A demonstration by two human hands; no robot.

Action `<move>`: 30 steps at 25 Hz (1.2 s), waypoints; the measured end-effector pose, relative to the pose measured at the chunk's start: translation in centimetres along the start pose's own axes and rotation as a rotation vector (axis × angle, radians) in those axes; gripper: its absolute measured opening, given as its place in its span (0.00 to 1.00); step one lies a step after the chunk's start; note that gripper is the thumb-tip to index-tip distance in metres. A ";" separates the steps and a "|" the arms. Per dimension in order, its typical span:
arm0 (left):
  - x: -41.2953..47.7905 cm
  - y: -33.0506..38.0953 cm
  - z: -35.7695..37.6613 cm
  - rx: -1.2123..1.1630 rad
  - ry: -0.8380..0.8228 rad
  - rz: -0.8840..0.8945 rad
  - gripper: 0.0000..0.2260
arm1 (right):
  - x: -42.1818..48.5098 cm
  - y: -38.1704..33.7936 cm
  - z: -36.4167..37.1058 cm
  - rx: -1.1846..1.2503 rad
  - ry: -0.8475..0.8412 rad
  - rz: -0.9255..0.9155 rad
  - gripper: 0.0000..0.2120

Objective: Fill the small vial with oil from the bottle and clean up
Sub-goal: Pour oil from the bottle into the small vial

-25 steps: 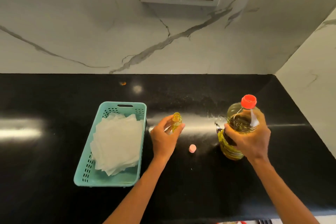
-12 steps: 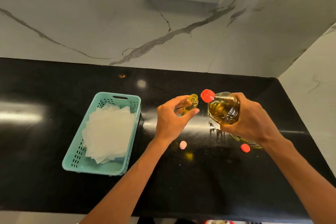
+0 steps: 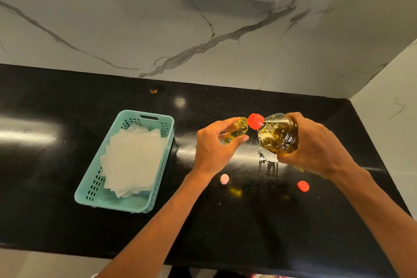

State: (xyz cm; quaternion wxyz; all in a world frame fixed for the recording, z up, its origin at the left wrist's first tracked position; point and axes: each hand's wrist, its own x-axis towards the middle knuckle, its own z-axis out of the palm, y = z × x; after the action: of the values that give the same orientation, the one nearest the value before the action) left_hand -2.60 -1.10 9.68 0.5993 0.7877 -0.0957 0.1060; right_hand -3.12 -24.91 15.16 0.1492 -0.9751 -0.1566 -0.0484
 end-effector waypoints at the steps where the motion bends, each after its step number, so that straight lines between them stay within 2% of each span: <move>1: 0.0 -0.1 0.0 0.004 0.001 -0.001 0.20 | 0.1 0.0 -0.1 -0.015 -0.008 -0.005 0.44; 18: -0.4 -0.9 0.0 -0.025 0.012 0.025 0.19 | 1.7 -0.8 -3.4 -0.250 -0.116 -0.108 0.46; 30: -0.7 -1.1 -0.3 -0.046 0.021 0.053 0.20 | 1.9 -2.5 -4.6 -0.276 -0.150 -0.088 0.45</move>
State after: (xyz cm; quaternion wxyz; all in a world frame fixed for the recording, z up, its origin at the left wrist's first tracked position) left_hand -2.97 -0.45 8.53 0.6152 0.7698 -0.1126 0.1276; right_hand -2.30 -23.51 20.53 -0.0007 -0.9795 -0.2017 -0.0032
